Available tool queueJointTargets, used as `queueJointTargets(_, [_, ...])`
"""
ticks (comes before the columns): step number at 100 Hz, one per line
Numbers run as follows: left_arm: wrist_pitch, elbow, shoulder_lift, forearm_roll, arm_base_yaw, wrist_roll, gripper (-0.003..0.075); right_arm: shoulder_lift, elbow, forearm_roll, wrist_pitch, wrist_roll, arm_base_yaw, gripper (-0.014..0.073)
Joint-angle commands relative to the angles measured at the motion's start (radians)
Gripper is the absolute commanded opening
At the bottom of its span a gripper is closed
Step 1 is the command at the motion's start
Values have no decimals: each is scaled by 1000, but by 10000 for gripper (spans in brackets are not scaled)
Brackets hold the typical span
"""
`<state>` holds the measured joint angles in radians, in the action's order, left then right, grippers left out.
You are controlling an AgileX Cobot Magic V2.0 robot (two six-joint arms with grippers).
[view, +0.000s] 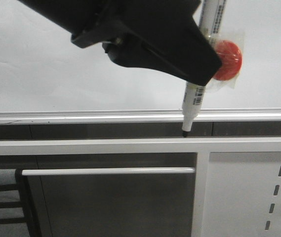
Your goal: Write number 1 on whiteboard
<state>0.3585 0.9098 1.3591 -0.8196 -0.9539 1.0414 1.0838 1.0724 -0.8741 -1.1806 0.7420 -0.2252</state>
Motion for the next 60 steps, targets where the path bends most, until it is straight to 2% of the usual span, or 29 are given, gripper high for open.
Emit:
queueJointTargets(1, [-24, 36, -20, -18, -7, 0, -20, 7, 54, -32, 16, 9, -21, 384])
queueJointTargets(19, [-43, 36, -20, -18, -7, 0, -20, 45, 60, -11, 14, 9, -55, 374])
queueJointTargets(26, [-45, 36, -20, -18, -7, 0, -20, 54, 60, -3, 14, 9, -60, 300])
queueJointTargets(48, [-87, 37, -20, -27, -7, 0, -20, 57, 60, 18, 20, 14, -60, -68])
queueJointTargets(60, [-93, 44, -20, -35, -3, -10, 0, 57, 60, 45, 20, 14, -60, -61])
